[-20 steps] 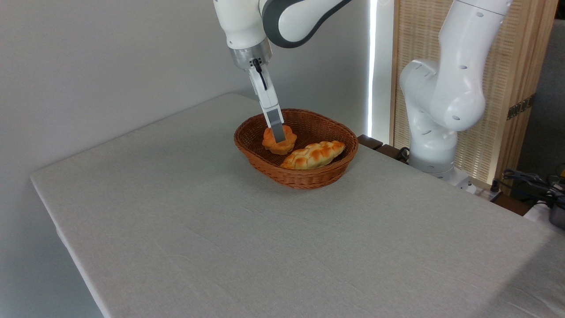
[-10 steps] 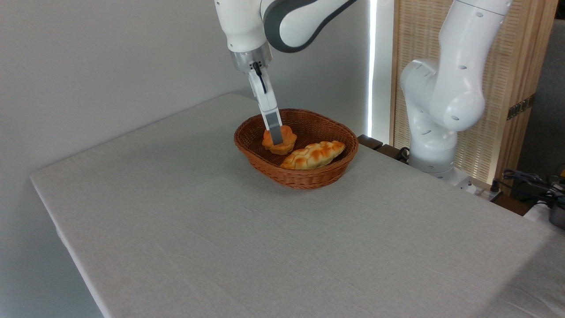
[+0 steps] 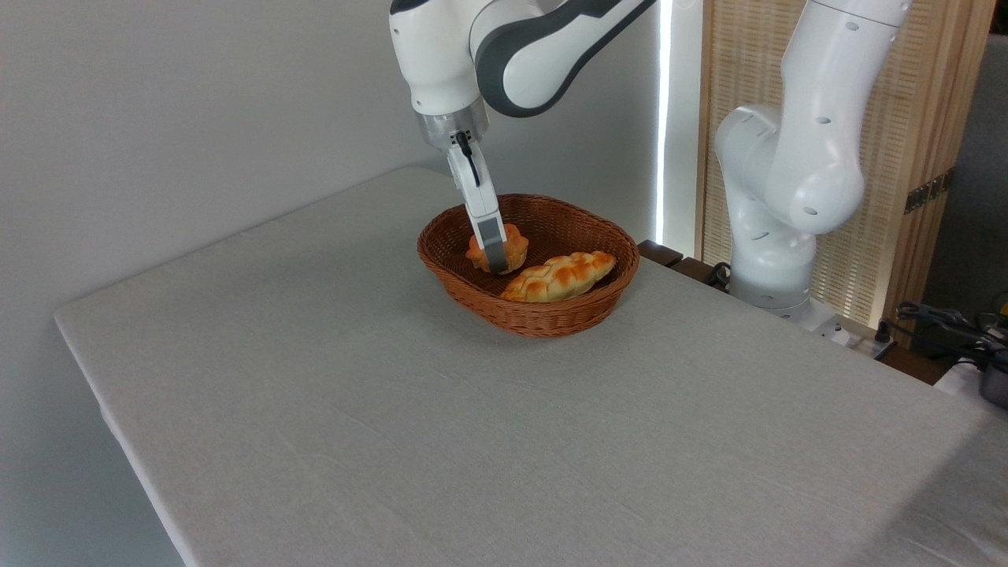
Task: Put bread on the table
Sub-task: 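Close the gripper fingers around the round orange bun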
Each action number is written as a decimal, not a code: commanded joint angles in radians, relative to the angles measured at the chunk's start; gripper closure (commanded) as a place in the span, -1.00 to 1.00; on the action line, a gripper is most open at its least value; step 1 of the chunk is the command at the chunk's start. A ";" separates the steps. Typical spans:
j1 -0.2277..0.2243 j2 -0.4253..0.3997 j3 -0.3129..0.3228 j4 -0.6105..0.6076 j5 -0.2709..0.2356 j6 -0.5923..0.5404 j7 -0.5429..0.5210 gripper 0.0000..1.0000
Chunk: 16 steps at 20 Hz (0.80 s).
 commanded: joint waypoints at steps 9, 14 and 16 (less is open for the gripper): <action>-0.012 -0.003 0.013 -0.010 -0.011 0.021 -0.010 0.71; -0.012 -0.002 0.015 -0.006 -0.011 0.007 -0.007 0.73; -0.013 0.023 0.013 0.019 -0.011 0.005 -0.010 0.87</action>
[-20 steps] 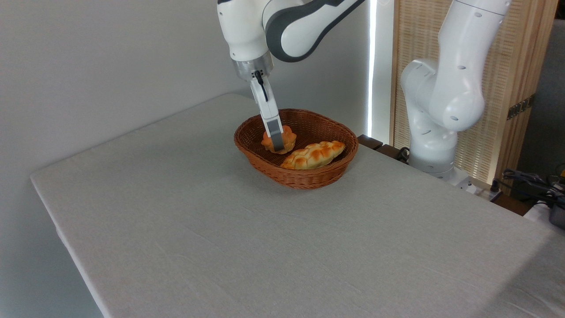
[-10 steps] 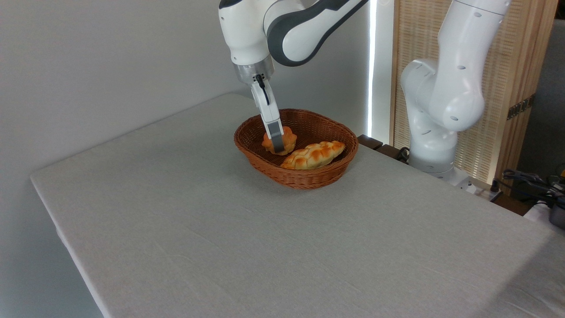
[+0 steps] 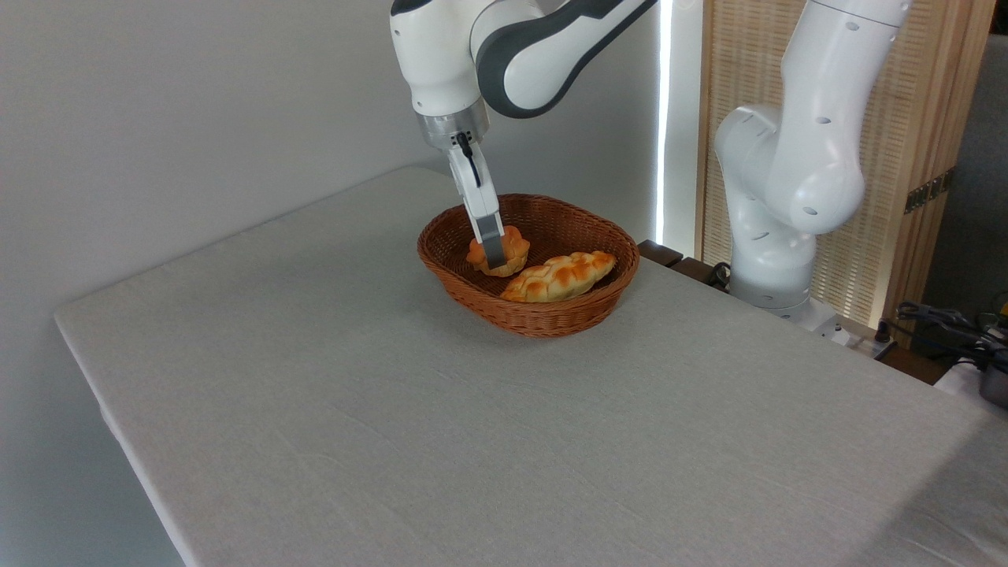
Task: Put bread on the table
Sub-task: 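Close the gripper fingers around the round orange bun, then lift the bun out of the basket and carry it beside the basket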
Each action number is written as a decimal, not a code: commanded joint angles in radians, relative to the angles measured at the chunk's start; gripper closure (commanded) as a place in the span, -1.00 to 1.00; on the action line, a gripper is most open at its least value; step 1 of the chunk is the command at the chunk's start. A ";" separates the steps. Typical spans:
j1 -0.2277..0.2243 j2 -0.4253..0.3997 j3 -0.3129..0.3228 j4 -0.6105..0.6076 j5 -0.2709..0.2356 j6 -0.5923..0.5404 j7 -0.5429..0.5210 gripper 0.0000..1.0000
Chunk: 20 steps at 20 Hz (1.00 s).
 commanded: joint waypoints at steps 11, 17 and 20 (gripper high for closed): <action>-0.009 0.034 0.015 0.106 -0.006 -0.123 -0.014 0.88; -0.001 0.036 0.025 0.185 -0.006 -0.216 -0.011 0.88; 0.002 0.055 0.069 0.260 -0.006 -0.238 -0.005 0.88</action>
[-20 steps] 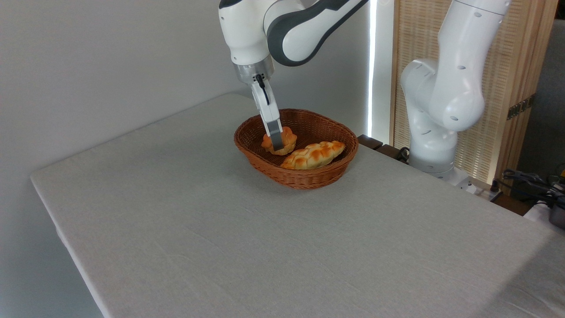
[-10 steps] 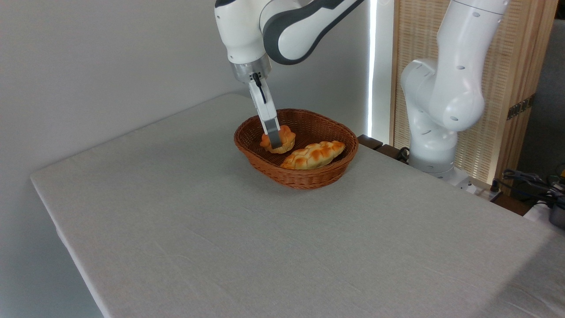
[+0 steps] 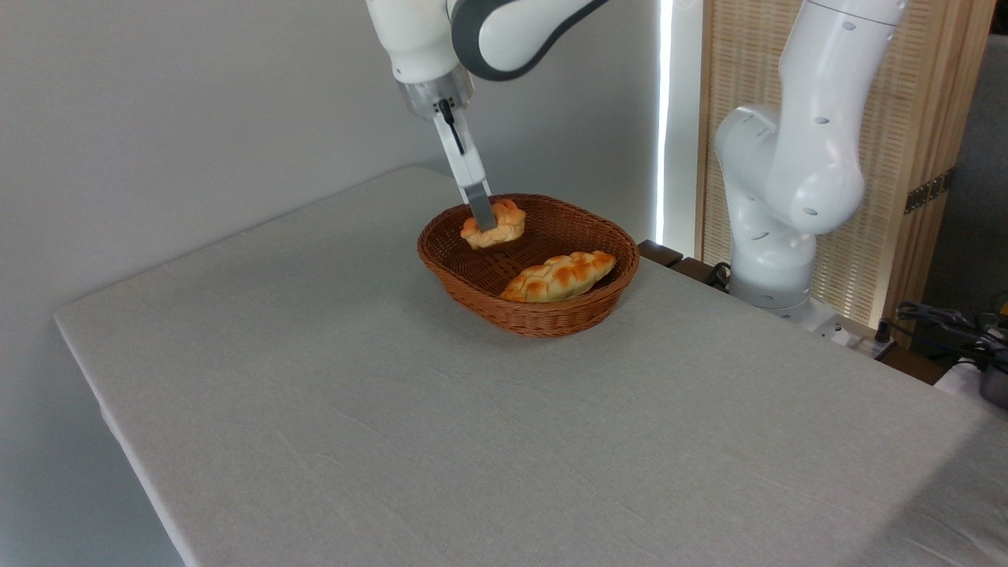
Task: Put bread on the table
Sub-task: 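Lift the bun out of the basket and carry it beside the basket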
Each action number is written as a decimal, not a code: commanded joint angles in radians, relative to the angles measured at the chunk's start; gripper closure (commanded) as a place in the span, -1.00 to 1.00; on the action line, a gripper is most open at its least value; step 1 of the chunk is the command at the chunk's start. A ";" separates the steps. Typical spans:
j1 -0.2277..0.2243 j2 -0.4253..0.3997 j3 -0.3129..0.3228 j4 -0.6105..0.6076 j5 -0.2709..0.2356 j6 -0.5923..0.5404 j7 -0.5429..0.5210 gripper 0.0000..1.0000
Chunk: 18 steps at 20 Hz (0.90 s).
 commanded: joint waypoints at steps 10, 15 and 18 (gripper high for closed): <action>0.002 0.222 0.237 0.300 -0.017 0.094 0.084 0.86; 0.002 0.308 0.286 0.302 -0.073 0.262 0.092 0.86; -0.002 0.341 0.283 0.302 -0.092 0.322 0.083 0.45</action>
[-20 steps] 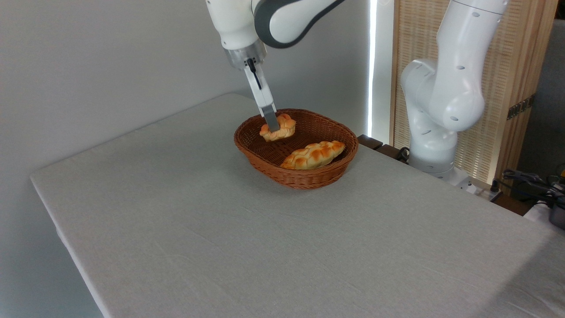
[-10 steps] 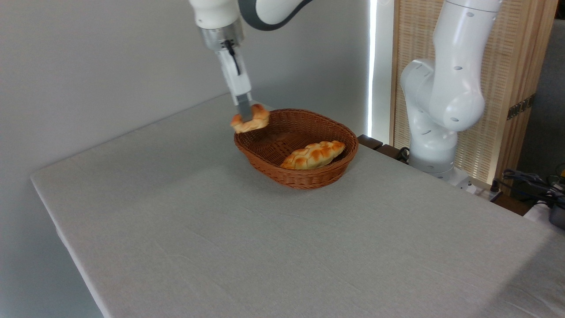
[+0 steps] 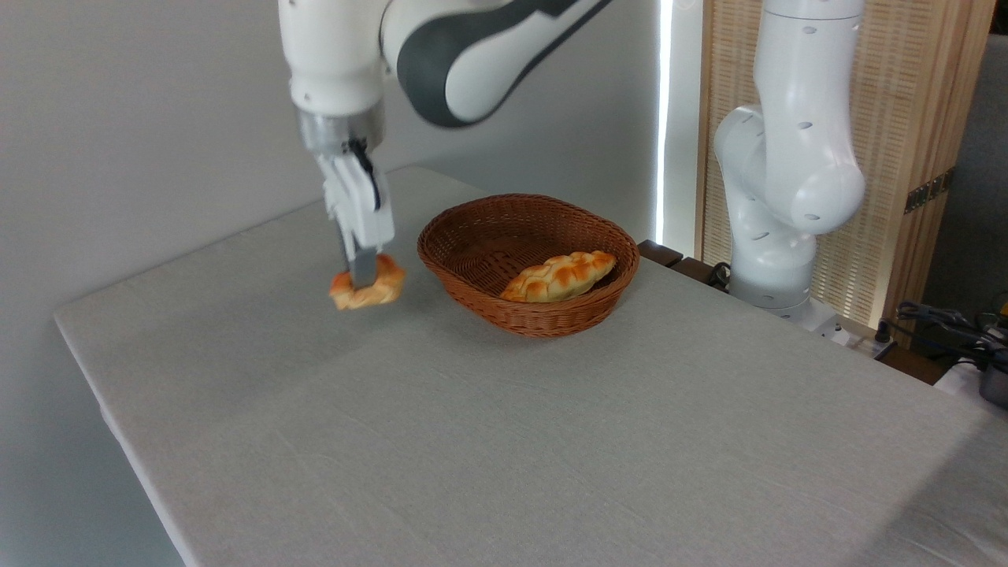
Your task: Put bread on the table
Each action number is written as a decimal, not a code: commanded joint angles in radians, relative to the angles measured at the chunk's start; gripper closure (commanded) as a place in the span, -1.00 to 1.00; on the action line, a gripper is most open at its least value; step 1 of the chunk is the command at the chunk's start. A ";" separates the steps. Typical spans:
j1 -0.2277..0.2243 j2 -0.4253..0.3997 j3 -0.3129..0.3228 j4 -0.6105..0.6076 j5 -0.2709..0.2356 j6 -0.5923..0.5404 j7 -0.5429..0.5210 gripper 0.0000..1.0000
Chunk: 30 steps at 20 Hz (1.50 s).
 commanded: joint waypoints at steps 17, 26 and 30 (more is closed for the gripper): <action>-0.019 0.124 -0.005 0.021 -0.059 0.138 0.002 -1.00; 0.111 0.066 -0.050 0.098 -0.042 -0.002 -0.007 -1.00; 0.313 0.034 -0.184 0.164 -0.027 -0.147 -0.005 -1.00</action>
